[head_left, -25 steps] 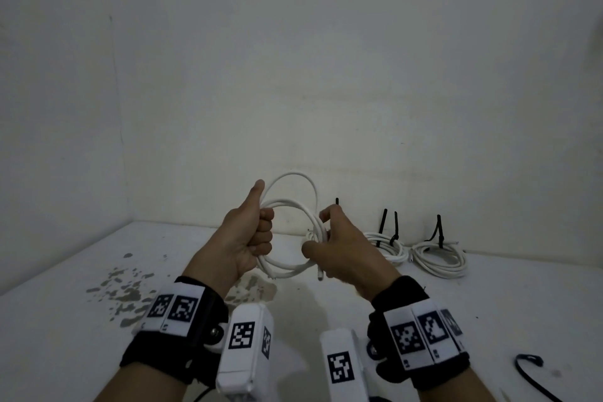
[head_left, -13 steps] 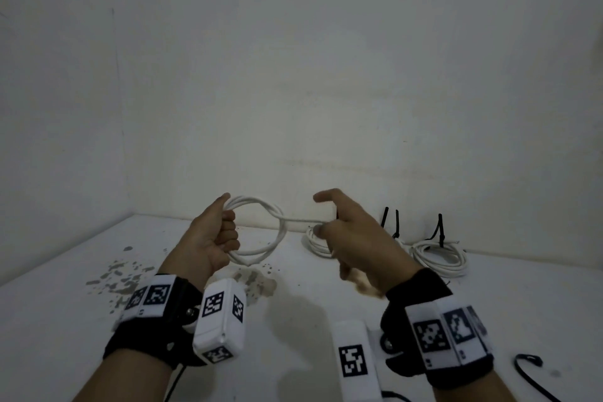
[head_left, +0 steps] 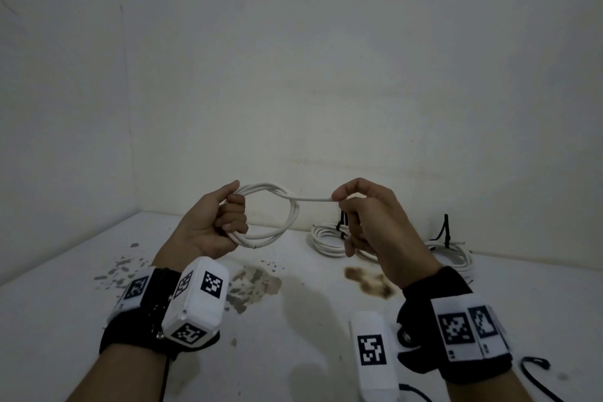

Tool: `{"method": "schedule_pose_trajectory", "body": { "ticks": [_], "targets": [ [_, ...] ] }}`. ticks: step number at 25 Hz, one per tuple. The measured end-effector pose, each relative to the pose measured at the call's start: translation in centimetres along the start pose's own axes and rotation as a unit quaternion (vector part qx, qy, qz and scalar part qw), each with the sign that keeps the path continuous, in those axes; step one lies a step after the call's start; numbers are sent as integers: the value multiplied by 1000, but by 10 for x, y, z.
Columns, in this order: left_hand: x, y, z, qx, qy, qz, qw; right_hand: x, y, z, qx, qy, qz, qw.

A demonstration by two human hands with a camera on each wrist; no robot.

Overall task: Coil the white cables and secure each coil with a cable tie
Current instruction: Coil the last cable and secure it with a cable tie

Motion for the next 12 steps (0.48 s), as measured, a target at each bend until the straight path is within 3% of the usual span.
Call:
{"method": "schedule_pose_trajectory", "body": {
  "ticks": [3, 5, 6, 10, 12],
  "targets": [
    [3, -2, 1, -5, 4, 53, 999, 5, 0, 3, -98, -9, 129, 987],
    [9, -6, 2, 33, 35, 23, 999, 13, 3, 8, -182, -56, 299, 935],
    [15, -10, 4, 44, 38, 2, 998, 18, 7, 11, -187, -85, 343, 917],
    [28, -16, 9, 53, 24, -46, 997, 29, 22, 14, -10, -119, 159, 980],
    [31, -16, 10, 49, 13, -35, 998, 28, 23, 10, 22, -133, 111, 985]
  ]
}}
Point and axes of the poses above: each hand's wrist, its own z-axis away from the middle knuckle, its own x-axis out of the palm, y = z × x, the point moved 3 cm from there along -z, towards the middle knuckle, and after that the axes turned 10 degrees about y, right-handed, at the moved point
